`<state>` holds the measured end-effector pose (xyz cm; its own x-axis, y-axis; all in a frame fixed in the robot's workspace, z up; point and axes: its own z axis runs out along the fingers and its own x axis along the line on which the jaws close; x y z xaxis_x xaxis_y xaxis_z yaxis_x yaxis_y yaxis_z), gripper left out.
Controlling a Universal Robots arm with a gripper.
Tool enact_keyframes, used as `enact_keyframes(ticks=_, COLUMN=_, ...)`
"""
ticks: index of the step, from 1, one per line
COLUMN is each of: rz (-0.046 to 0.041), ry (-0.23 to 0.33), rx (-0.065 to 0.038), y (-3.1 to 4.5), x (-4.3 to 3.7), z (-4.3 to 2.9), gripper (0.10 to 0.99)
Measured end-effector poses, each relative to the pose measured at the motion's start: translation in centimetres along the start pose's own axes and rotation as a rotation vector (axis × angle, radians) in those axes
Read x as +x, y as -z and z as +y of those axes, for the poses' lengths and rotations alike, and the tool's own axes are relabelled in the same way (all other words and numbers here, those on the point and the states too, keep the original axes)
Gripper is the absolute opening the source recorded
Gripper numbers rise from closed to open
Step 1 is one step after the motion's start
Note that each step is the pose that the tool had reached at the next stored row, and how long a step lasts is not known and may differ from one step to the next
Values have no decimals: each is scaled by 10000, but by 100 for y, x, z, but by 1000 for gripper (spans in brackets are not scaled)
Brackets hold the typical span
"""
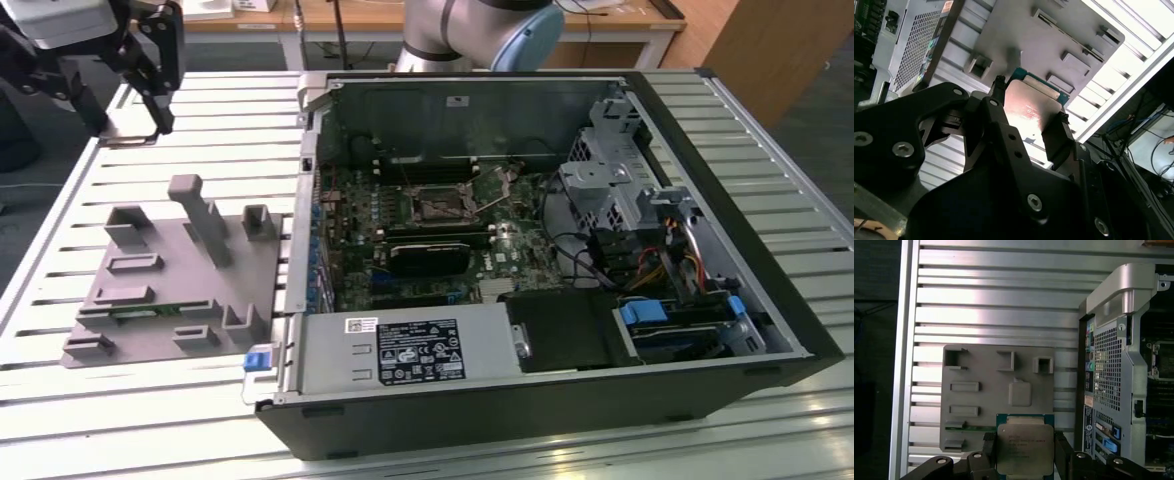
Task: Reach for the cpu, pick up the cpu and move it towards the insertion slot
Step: 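Pick up the cpu and move it towards the insertion slot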
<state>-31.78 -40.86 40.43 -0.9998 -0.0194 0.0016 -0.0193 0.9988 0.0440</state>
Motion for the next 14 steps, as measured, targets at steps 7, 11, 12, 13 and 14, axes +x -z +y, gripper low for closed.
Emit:
enact_keyframes(ticks=7, rz=0, ry=1, rx=0, y=0, x=-82, z=-2, gripper=545)
enact_keyframes(ticks=11, rz=0, ry=0, rx=0, y=0, x=-132, z=-3, gripper=545)
enact_keyframes(ticks=12, rz=1, ry=0, rx=1, y=1, x=-144, z=-3, gripper=545)
enact_keyframes(ticks=13, rz=1, ry=1, rx=1, y=1, x=-157, z=-3, gripper=545)
enact_keyframes(ticks=14, rz=0, ry=1, rx=0, y=0, x=-169, z=-3, gripper=545)
